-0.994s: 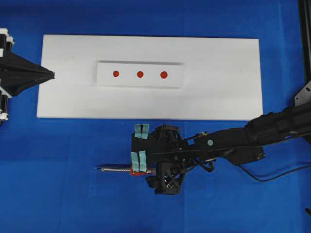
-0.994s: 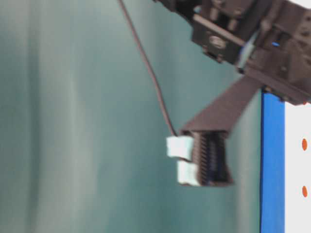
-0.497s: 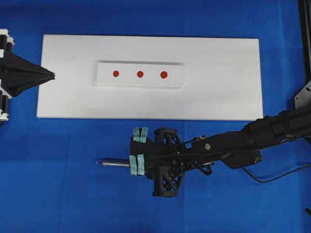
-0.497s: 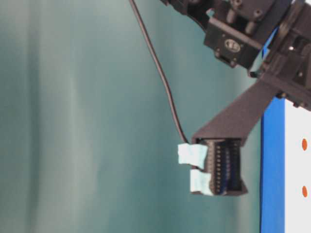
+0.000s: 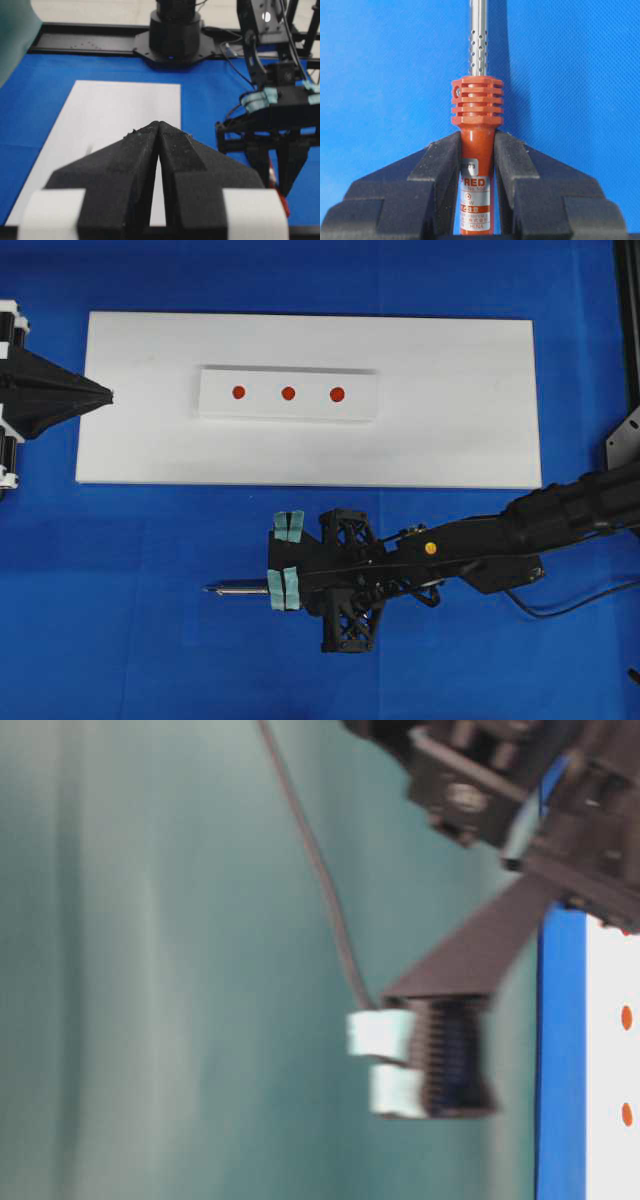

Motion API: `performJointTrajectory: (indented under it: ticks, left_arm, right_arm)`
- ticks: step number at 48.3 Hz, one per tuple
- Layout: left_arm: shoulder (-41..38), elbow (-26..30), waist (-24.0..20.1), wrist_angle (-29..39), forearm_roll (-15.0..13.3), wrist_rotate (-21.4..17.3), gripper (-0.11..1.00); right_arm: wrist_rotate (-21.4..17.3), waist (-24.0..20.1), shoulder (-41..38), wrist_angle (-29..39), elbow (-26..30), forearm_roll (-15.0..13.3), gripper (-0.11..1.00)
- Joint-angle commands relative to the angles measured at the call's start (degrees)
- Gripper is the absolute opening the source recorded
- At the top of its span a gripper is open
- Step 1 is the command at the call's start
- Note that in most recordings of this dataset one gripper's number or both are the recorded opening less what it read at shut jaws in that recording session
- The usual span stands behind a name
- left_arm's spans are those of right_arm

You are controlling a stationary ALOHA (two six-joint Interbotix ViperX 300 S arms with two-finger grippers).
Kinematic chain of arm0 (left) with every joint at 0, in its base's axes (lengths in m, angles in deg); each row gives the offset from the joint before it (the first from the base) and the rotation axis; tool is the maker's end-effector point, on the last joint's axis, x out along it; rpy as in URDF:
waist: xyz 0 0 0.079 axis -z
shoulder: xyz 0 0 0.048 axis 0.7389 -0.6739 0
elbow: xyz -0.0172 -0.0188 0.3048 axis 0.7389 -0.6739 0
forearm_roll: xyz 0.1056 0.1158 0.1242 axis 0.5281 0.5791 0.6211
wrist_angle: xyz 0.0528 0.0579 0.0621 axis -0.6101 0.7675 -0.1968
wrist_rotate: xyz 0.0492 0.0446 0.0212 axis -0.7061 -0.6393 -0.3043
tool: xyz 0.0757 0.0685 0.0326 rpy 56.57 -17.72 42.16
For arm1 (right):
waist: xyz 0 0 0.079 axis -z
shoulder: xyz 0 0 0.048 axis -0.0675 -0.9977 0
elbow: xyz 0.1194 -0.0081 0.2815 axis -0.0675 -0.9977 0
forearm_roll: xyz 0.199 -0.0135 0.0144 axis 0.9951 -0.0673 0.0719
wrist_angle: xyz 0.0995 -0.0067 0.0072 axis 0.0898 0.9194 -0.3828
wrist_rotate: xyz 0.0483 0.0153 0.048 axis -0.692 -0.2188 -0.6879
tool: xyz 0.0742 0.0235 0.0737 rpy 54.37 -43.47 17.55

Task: Touch the tip of the soldering iron to the mark.
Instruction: 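Close the right gripper on the red handle and lift the iron, then carry the iron tip-down over the board toward the red dots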

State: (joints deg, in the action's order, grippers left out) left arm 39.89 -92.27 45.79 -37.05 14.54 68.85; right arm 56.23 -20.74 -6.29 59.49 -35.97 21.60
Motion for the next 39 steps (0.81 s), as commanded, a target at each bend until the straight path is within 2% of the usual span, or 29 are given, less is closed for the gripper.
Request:
performJointTrajectory:
  ticks: [1,11,24,32,39]
  left_arm:
    - [-0.2,0.7,-0.1,-0.3,0.1,0.1,0.0]
    - [0.6,0.7,-0.1,-0.2,0.1,0.1,0.0]
    - [1.9,0.6,-0.1,1.1,0.1,0.1,0.0]
    - [1.9,0.6,-0.1,1.1,0.1,0.2,0.0]
    - [1.9,0.6,-0.2,1.1,0.1,0.2,0.0]
  right_arm:
    - [0.1,0.5,5.4,3.9,2.2,-0.5,0.06]
    - [-0.1,0.6,11.7,13.6,4.7,-3.6,0.06]
    - [-0.1,0.2,16.8,25.7,9.4,-6.1,0.06]
    - [0.6,0.4,16.9,27.2,9.8,-6.8,0.06]
    - [2.5,2.4,17.6,28.6,9.7,-8.0,0.06]
